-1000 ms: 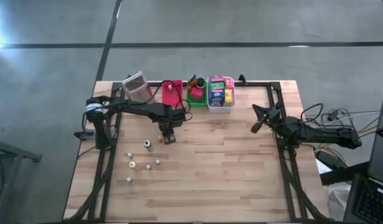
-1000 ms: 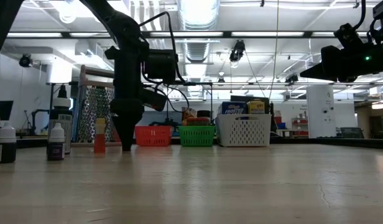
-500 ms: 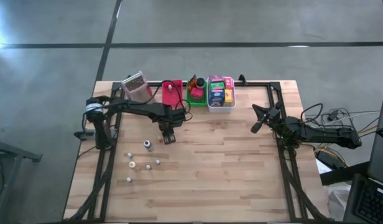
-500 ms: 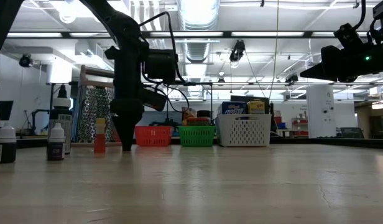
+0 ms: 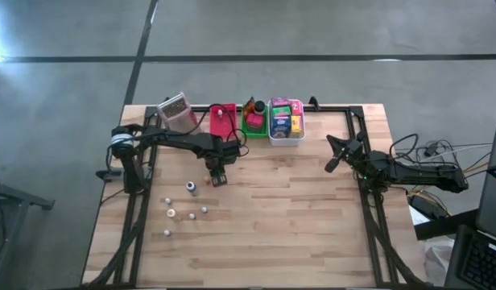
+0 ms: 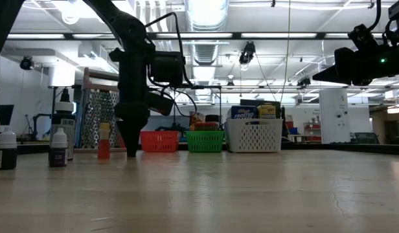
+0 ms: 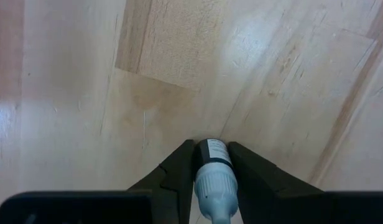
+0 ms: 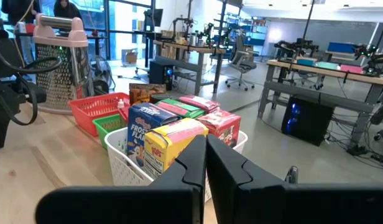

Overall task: Pick & Place Kitchen Items
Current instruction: Put the small black food coloring bottle into the red bin

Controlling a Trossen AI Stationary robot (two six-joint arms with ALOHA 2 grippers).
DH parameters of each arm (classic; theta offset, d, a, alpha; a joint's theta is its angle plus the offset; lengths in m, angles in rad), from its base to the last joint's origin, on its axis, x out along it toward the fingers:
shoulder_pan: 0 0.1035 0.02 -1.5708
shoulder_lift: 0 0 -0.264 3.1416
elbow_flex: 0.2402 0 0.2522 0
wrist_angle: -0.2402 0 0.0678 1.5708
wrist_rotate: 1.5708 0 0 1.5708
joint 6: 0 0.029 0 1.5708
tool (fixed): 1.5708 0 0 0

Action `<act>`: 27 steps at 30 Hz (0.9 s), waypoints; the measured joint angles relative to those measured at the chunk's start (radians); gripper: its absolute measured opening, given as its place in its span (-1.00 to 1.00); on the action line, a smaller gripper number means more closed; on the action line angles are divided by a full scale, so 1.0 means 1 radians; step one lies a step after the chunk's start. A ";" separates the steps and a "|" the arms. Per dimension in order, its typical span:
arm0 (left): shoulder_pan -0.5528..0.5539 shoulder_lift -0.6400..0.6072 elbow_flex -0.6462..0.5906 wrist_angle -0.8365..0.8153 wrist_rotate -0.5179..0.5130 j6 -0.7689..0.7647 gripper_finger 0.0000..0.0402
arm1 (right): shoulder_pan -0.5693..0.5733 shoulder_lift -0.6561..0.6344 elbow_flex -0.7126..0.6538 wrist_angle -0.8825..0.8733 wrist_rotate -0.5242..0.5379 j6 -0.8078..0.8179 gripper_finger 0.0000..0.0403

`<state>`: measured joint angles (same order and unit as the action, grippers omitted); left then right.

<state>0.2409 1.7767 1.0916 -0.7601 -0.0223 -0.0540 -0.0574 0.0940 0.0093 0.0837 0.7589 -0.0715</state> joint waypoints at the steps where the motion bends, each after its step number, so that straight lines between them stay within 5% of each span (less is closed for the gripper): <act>1: 0.000 0.000 0.000 0.000 0.000 0.001 -0.51 | 0.000 0.000 0.000 0.000 0.000 0.000 -0.96; 27: 0.062 -0.001 0.163 -0.071 0.005 -0.050 -0.51 | 0.000 0.000 0.000 0.000 0.000 0.000 -0.96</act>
<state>0.3032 1.7760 1.2543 -0.8306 -0.0170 -0.1043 -0.0574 0.0944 0.0093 0.0841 0.7593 -0.0715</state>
